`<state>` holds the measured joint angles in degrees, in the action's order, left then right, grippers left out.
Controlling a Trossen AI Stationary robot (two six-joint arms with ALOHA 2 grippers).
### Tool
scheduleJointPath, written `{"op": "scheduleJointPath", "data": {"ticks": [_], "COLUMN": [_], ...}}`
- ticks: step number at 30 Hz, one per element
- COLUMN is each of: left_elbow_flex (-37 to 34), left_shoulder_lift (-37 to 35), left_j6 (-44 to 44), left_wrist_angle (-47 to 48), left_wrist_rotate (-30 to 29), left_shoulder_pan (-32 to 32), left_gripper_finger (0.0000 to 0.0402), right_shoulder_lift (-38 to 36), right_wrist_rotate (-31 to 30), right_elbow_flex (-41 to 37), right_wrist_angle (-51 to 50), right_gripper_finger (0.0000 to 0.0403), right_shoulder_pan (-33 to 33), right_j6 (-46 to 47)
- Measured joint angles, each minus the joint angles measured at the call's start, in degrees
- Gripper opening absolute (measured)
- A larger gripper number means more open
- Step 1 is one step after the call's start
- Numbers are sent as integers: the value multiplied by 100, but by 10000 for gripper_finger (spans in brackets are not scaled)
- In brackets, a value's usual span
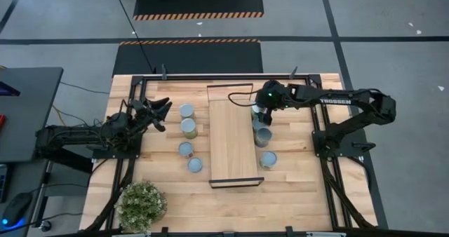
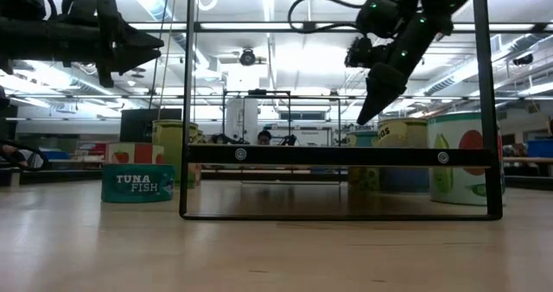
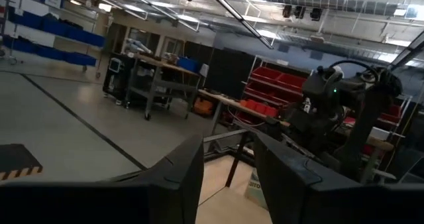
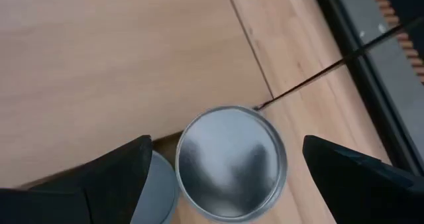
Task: Pick and place cans onto a shelf
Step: Put the canned carrots on the shelf
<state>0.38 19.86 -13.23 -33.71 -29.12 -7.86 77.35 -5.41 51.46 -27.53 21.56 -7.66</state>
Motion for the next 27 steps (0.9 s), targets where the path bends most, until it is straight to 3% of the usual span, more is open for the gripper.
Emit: {"op": "scheduleJointPath", "data": {"ticks": [6,16,23,27], "left_elbow_flex": [0,0,0,-1], "left_shoulder_lift": [0,2,2,2], "left_j6": [0,-226,-996,-1015], "left_wrist_angle": [7,9,280,323], "left_wrist_rotate": [0,17,778,1100], "left_shoulder_pan": [0,0,2,2], "left_gripper_finger": [139,139,139,139], "right_shoulder_lift": [415,633,910,1123], "right_wrist_rotate": [-8,-225,-225,-196], "right_elbow_flex": [423,474,472,472], "right_wrist_angle": [-307,-409,-353,-255], "right_gripper_finger": [400,400,400,400], "right_shoulder_pan": [2,30,88,128], "right_j6": [-71,-194,-113,-103]}}
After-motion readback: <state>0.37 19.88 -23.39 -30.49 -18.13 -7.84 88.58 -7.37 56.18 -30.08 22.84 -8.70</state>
